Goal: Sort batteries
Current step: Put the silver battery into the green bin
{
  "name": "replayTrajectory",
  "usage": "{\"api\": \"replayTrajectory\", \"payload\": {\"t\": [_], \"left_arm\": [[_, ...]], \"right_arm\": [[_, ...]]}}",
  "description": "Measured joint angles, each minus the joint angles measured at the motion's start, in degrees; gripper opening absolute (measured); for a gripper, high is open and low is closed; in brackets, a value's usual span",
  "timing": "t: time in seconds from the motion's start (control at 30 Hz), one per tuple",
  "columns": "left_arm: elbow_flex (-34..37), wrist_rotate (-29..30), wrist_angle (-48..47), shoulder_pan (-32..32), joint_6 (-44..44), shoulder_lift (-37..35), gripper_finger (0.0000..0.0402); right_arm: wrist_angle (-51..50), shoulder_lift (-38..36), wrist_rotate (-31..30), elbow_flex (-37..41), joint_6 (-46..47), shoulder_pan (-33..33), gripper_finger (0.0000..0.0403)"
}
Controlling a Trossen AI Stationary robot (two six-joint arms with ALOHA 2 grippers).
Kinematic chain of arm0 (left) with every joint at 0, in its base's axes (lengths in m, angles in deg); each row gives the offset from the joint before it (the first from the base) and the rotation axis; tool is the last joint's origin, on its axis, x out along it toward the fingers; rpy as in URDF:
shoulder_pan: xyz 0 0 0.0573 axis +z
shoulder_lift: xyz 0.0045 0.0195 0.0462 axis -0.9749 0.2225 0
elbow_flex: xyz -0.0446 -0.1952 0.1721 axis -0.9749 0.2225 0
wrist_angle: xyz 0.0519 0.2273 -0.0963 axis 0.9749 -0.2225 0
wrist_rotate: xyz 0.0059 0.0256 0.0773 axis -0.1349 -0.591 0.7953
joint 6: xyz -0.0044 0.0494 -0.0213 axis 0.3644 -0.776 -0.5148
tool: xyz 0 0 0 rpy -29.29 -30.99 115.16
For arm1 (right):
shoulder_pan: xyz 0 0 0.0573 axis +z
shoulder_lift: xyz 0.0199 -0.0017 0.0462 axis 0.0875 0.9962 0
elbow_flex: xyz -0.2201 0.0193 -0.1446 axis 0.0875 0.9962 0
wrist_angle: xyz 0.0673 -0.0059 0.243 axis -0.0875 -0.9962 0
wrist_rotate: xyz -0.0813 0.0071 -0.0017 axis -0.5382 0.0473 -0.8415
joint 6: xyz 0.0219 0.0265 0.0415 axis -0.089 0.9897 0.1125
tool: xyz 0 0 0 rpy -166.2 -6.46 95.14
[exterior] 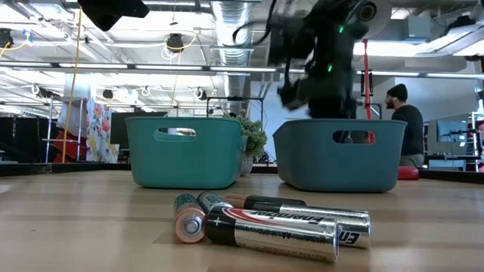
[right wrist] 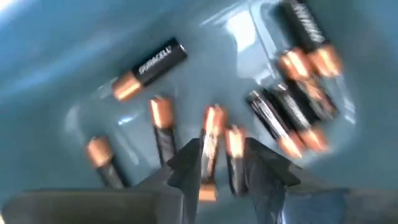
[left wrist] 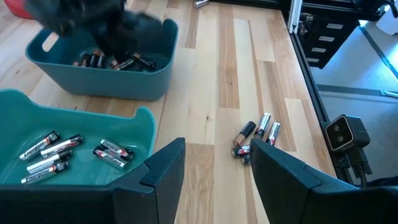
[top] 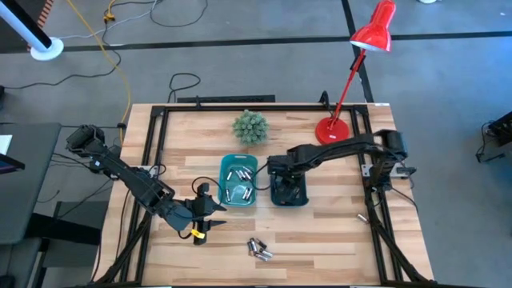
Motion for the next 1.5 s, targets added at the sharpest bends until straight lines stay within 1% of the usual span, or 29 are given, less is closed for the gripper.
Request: {"api": "replayTrajectory", "payload": {"t": [0.2, 0.37, 0.47, 0.53, 0.67, 0.83, 0.93, 1.13, 1.23, 1.5], "left_arm": [[0.0, 0.0, 0.0, 0.0, 0.0, 0.0, 0.0176], [0.0, 0.0, -0.1, 0.0, 0.0, 0.0, 0.0176], [0.0, 0.0, -0.1, 0.0, 0.0, 0.0, 0.0176], [0.0, 0.0, -0.1, 0.0, 0.0, 0.0, 0.0176], [0.0, 0.0, -0.1, 0.0, 0.0, 0.0, 0.0176], [0.0, 0.0, -0.1, 0.0, 0.0, 0.0, 0.0176], [0.0, 0.0, -0.2, 0.0, 0.0, 0.0, 0.0176], [0.0, 0.0, -0.9, 0.0, 0.0, 0.0, 0.0176], [0.0, 0.0, -0.9, 0.0, 0.0, 0.0, 0.0176], [0.0, 0.0, -0.9, 0.0, 0.0, 0.0, 0.0176]], "right_arm": [[-7.3, -11.0, -0.5, 0.0, 3.3, 1.0, 0.0142], [-18.2, -21.0, -4.2, 0.3, 9.2, 6.3, 0.0134], [-23.8, -25.6, -4.4, 3.9, 14.9, 9.8, 0.0132], [-26.4, -28.1, -2.6, 7.8, 19.3, 11.9, 0.0131], [-27.5, -31.0, 6.5, 17.7, 24.0, 14.6, 0.0131], [-22.6, -30.8, 15.4, 27.7, 26.5, 17.0, 0.0131], [-19.5, -29.5, 18.5, 31.0, 26.6, 18.4, 0.0131], [-19.0, -25.6, 19.7, 31.3, 25.1, 19.5, 0.0131], [-17.4, -23.8, 22.7, 32.5, 24.6, 19.9, 0.0131], [-12.4, -20.9, 26.9, 36.4, 24.1, 23.1, 0.0131]]}}
